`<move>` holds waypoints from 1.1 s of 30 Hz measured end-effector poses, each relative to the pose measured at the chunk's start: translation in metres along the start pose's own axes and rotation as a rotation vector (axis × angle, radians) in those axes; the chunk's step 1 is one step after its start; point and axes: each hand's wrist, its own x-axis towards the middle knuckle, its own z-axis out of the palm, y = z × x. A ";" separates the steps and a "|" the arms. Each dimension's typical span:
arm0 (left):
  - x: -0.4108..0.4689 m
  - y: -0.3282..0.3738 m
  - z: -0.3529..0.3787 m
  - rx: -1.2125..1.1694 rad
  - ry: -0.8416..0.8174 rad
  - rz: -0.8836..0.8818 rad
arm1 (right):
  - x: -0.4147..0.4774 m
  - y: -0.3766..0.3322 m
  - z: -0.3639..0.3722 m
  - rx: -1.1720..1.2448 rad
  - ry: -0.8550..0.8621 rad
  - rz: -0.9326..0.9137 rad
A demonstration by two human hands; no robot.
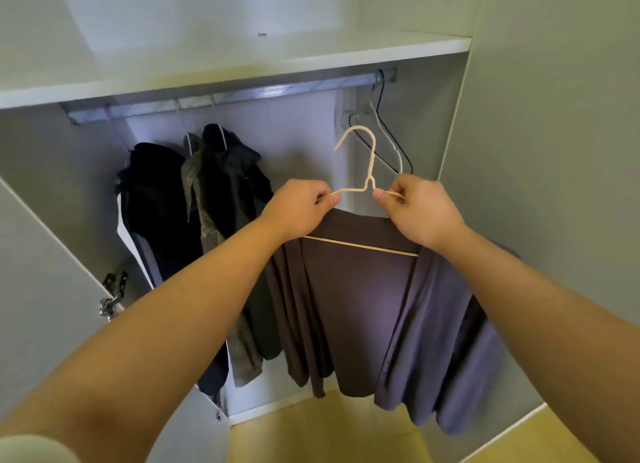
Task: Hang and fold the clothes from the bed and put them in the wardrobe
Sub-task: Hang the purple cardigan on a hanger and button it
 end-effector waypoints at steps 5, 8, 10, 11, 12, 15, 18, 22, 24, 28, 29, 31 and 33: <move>0.031 -0.007 0.018 0.065 -0.003 0.010 | 0.031 0.016 0.015 -0.027 0.012 0.042; 0.048 -0.018 0.029 0.079 -0.022 0.008 | 0.047 0.026 0.028 -0.034 -0.002 0.076; 0.061 -0.027 0.037 0.088 -0.005 -0.023 | 0.059 0.031 0.038 -0.039 -0.008 0.095; 0.069 -0.031 0.040 0.085 0.014 -0.047 | 0.066 0.032 0.042 -0.050 -0.010 0.103; 0.077 -0.035 0.043 0.082 0.031 -0.069 | 0.073 0.033 0.048 -0.063 -0.015 0.110; 0.102 -0.048 0.051 0.068 0.026 -0.131 | 0.094 0.031 0.063 -0.065 -0.042 0.119; 0.129 -0.061 0.056 0.056 0.009 -0.176 | 0.120 0.028 0.074 -0.045 -0.068 0.125; 0.174 -0.088 0.056 0.041 -0.001 -0.169 | 0.160 0.024 0.085 -0.043 -0.068 0.144; 0.199 -0.104 0.056 0.030 0.015 -0.152 | 0.182 0.021 0.091 -0.064 -0.034 0.137; 0.244 -0.132 0.052 0.040 0.065 -0.106 | 0.226 0.004 0.103 -0.119 0.046 0.144; 0.254 -0.139 0.051 0.046 0.078 -0.096 | 0.237 -0.001 0.108 -0.128 0.073 0.153; 0.266 -0.149 0.047 0.050 0.125 -0.084 | 0.256 -0.010 0.112 -0.142 0.106 0.151; 0.277 -0.162 0.045 0.034 0.155 -0.029 | 0.272 -0.018 0.119 -0.161 0.135 0.166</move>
